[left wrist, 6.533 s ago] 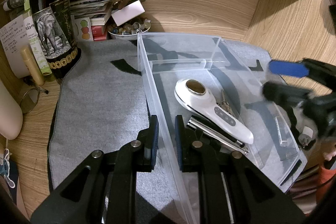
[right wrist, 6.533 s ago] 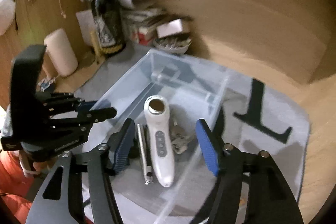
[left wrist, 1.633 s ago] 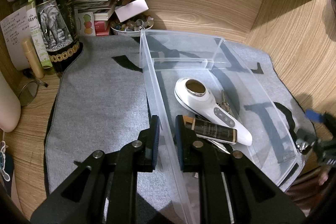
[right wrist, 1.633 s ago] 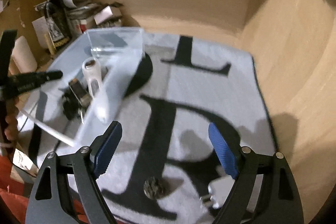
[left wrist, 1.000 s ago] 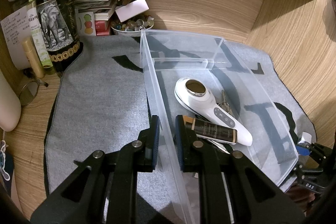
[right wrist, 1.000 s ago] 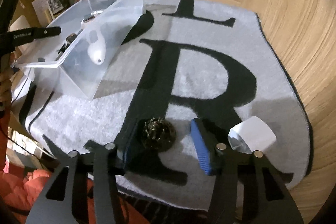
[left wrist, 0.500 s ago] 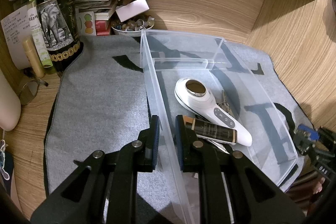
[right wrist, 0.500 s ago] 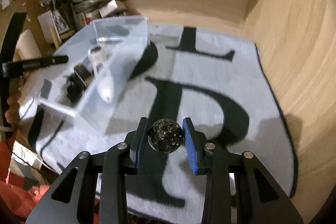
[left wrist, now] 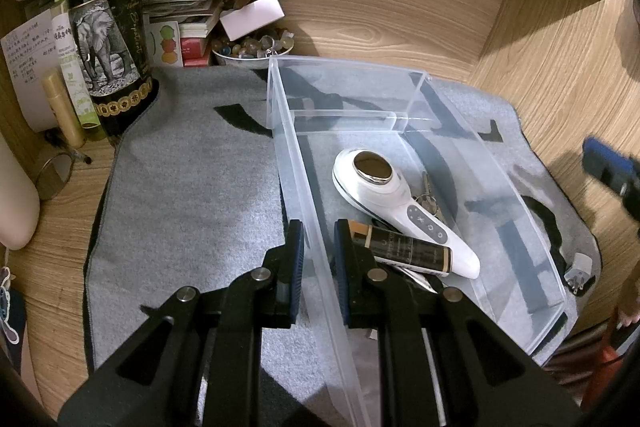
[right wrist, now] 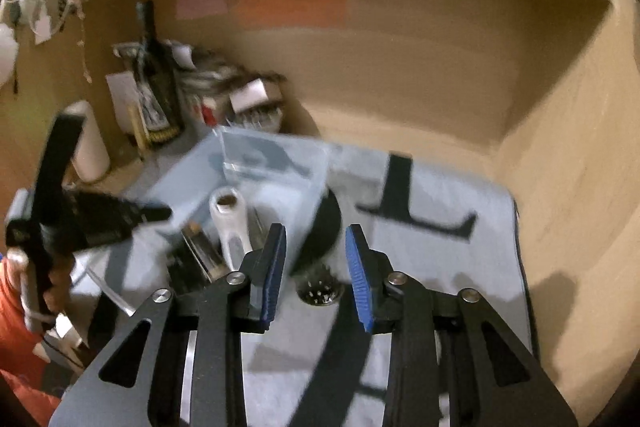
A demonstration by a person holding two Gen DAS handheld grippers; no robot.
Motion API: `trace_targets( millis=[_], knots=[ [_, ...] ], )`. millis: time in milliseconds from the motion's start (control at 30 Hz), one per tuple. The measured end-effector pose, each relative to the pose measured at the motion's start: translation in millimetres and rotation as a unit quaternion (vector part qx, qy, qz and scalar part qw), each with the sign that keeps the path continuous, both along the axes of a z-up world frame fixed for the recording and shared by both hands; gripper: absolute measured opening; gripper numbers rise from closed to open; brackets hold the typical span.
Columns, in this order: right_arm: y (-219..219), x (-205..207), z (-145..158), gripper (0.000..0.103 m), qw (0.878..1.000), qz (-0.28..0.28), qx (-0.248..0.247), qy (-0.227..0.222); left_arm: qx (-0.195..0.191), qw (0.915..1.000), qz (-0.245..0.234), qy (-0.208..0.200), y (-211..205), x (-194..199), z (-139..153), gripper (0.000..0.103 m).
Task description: Organize rigid objects
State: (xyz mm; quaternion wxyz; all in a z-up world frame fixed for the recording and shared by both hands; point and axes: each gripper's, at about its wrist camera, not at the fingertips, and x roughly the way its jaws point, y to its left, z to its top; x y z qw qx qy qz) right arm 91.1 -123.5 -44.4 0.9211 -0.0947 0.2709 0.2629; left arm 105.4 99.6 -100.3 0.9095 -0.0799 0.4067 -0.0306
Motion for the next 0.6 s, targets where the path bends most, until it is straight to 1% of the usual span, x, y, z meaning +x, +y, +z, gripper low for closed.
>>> trace_targets(
  millis=[100, 200, 267, 433, 600],
  knots=[
    [16.8, 3.7, 8.7, 0.028, 1.000, 0.021, 0.000, -0.018, -0.001, 1.0000, 0.000, 0.000, 0.1, 0.1, 0.1, 0.014],
    [26.5, 8.9, 5.7, 0.028, 0.999, 0.025, -0.010, -0.022, -0.001, 1.0000, 0.000, 0.000, 0.1, 0.1, 0.1, 0.014],
    [25.0, 16.0, -0.5, 0.028, 1.000, 0.022, -0.007, -0.007, -0.003, 1.0000, 0.000, 0.000, 1.1, -0.6, -0.4, 0.014],
    [3.4, 34.4, -24.4, 0.028, 0.999, -0.005, -0.004, 0.047, 0.001, 1.0000, -0.001, 0.000, 1.5, -1.3, -1.2, 0.015],
    [-11.3, 51.3, -47.2, 0.028, 0.995, -0.016, -0.017, 0.096, 0.001, 1.0000, -0.001, 0.000, 1.9, -1.8, -1.6, 0.015]
  ],
)
